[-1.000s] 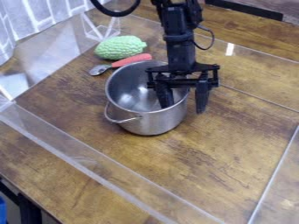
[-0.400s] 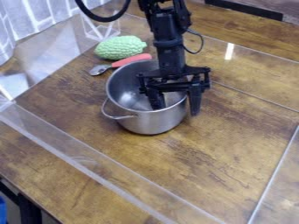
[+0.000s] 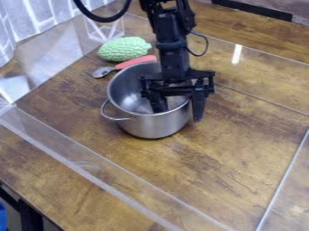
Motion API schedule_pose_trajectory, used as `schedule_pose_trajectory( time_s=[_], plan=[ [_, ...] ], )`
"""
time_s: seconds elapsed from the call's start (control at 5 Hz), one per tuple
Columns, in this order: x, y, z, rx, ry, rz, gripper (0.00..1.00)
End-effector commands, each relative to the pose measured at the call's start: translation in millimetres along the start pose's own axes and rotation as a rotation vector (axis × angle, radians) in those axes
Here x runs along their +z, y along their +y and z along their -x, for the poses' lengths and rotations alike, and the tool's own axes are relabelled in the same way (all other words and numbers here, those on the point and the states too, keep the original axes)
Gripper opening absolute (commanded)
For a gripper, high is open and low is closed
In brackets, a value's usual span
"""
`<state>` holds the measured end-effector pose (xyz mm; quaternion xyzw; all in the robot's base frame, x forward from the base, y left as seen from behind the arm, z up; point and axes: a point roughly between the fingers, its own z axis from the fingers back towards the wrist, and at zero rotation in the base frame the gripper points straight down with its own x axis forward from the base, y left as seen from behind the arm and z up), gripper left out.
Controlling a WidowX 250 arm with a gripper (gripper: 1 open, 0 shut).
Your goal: Move the pink spoon to the left side of the table
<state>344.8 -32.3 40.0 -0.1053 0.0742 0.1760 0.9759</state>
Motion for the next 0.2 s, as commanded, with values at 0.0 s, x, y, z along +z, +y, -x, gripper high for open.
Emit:
schedule_pose_trajectory(
  time_s=[0.0],
  plan=[
    [34.0, -21.4, 11.5, -0.042, -0.09, 0.031, 0.0]
  ],
)
